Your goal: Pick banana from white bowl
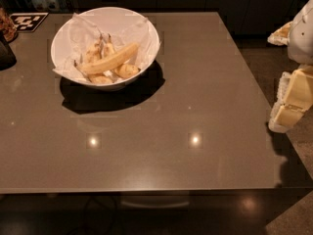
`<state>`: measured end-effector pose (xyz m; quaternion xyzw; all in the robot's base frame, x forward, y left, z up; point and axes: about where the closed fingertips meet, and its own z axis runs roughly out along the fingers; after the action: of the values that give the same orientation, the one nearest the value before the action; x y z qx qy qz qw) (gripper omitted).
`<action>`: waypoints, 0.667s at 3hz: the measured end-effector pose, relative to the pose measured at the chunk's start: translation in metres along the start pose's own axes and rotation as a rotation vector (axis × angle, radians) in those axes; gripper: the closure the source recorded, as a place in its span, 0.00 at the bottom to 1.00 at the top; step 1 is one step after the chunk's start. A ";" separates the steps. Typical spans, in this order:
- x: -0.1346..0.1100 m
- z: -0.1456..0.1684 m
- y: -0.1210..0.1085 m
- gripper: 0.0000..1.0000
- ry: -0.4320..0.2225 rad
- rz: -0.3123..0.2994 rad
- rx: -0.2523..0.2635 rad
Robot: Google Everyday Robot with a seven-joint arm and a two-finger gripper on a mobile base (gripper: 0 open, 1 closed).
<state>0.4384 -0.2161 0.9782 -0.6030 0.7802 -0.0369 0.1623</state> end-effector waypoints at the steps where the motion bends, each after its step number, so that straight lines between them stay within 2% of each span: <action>1: 0.000 0.000 0.000 0.00 0.000 0.000 0.000; 2: -0.010 -0.003 -0.003 0.00 0.002 -0.024 0.008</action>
Offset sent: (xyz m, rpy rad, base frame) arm 0.0094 0.0181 0.0081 -0.0264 0.0003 0.0493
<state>0.4427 -0.2076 0.9842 -0.6117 0.7728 -0.0427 0.1636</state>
